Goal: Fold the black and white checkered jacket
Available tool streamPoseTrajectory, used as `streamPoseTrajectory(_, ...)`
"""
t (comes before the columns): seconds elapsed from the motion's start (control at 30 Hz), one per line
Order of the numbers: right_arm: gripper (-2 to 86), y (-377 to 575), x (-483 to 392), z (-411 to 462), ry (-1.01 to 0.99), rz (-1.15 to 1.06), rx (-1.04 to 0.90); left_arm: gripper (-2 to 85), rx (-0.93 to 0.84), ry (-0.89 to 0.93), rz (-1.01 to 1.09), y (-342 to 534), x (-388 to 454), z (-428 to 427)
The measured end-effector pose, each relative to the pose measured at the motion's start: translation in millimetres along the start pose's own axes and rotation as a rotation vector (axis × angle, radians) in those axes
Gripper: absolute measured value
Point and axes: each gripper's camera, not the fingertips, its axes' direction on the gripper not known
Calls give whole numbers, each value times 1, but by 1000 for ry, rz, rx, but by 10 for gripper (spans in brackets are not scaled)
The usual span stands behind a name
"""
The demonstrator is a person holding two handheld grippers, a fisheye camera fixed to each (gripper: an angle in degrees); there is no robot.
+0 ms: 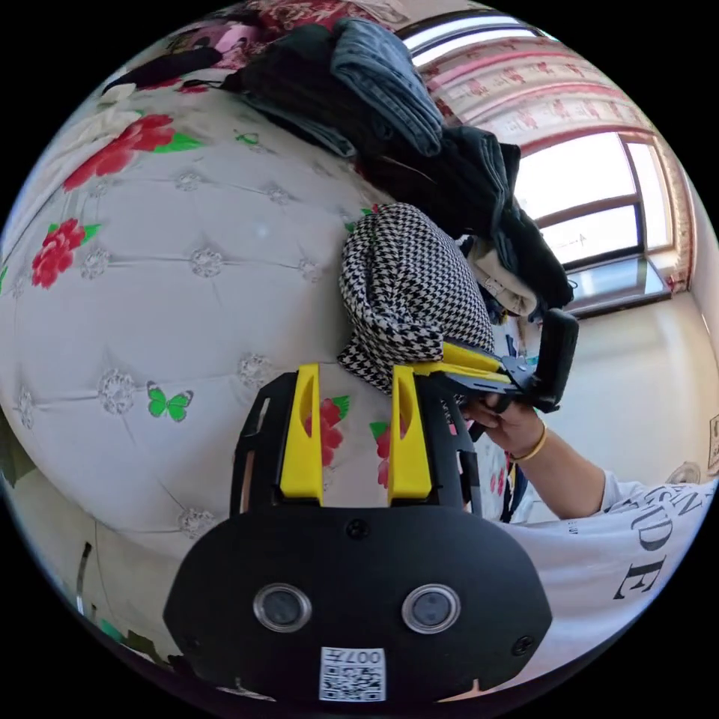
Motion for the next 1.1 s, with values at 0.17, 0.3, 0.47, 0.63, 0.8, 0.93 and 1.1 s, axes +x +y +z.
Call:
streamPoseTrajectory(0.17, 109, 23, 4, -83, -56, 51, 243, 140, 7, 75, 16, -7, -19, 4)
streamPoseTrajectory(0.3, 132, 98, 57, -171, 67, 411, 580, 150, -3, 117, 112, -37, -20, 20)
streamPoseTrajectory(0.47, 160, 142, 124, -157, -36, 759, 549, 147, -119, 180, 260, -67, -6, 70)
streamPoseTrajectory(0.63, 151, 114, 130, -111, -151, 718, 453, 132, -269, 366, 279, -79, 4, 138)
streamPoseTrajectory(0.8, 133, 136, 128, -134, -188, 748, 467, 113, -323, 290, 442, -60, 61, 171)
streamPoseTrajectory(0.93, 129, 203, 104, -157, -142, 845, 554, 110, -491, 316, 568, -16, 131, 235)
streamPoseTrajectory(1.1, 131, 343, 39, -186, -34, 1109, 808, 114, -694, 385, 723, 55, 230, 333)
